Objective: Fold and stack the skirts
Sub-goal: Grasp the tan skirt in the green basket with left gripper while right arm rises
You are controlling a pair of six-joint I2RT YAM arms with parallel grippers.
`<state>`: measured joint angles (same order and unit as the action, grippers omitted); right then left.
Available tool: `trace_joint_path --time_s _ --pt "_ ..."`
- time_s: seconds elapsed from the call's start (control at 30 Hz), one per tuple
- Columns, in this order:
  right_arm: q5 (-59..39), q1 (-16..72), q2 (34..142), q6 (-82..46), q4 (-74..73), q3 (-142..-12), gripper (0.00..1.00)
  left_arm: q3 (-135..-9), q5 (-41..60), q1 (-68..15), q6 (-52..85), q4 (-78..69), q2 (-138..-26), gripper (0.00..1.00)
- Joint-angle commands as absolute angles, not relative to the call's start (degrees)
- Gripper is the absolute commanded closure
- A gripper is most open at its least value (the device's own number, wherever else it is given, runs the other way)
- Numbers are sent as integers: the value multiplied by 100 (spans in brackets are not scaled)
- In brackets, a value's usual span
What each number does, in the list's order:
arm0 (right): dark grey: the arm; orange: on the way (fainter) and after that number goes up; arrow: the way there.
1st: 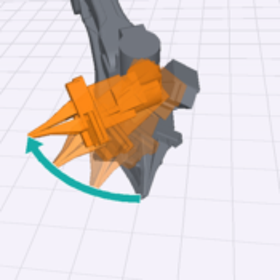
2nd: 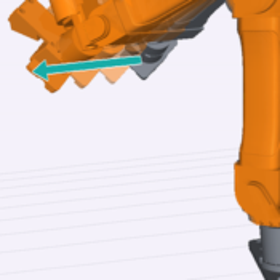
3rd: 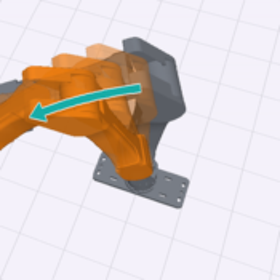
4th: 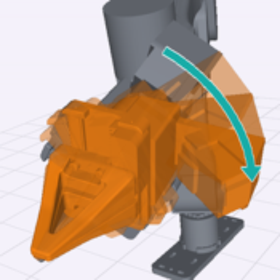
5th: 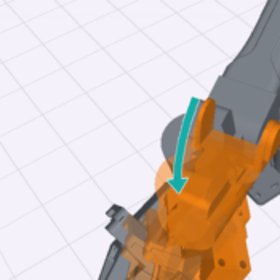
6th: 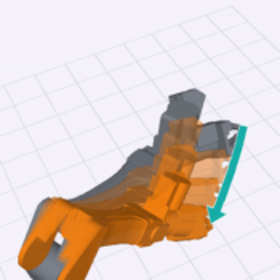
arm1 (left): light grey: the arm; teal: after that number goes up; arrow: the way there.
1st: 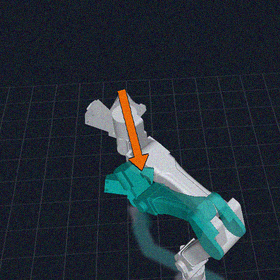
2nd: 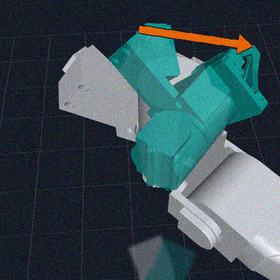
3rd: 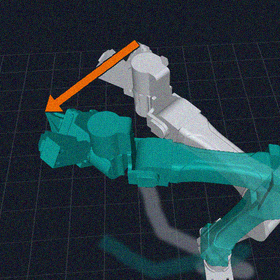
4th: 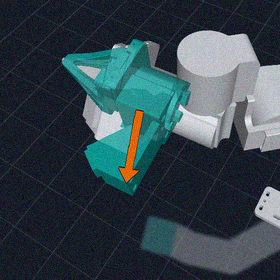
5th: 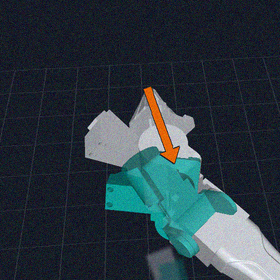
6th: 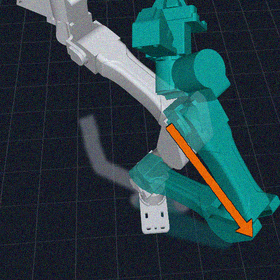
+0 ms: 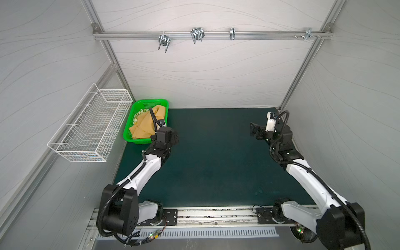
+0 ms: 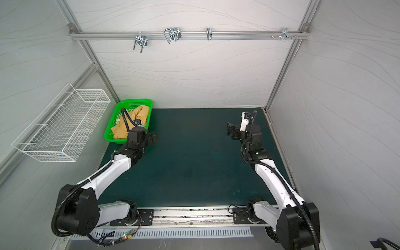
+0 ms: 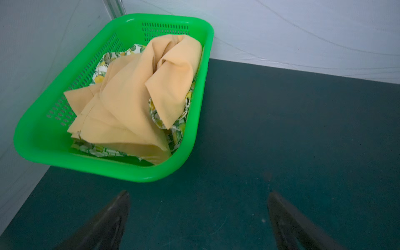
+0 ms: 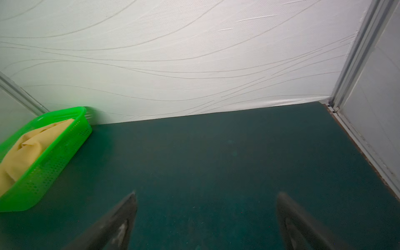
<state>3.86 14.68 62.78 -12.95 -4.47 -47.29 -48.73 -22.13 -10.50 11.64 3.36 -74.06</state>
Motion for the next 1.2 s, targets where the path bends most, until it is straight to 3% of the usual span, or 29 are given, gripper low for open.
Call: trace_joint_path --time_s 0.0,0.23,0.47,1.17 --pt "-41 1503 6571 -1811 468 -5213 1 -6020 -2431 -1044 1667 1524 -7959 1" --pt "-410 1590 7053 -2118 688 -5713 1 -8158 -2596 -893 1626 2628 -9626 1" --pt "-716 1614 7250 -2170 694 -5922 1 -9288 -1901 -190 2214 3062 -10749 1" --pt "-1124 1660 7281 -2329 467 -5654 1 -10417 -1552 445 2347 3296 -12085 5"
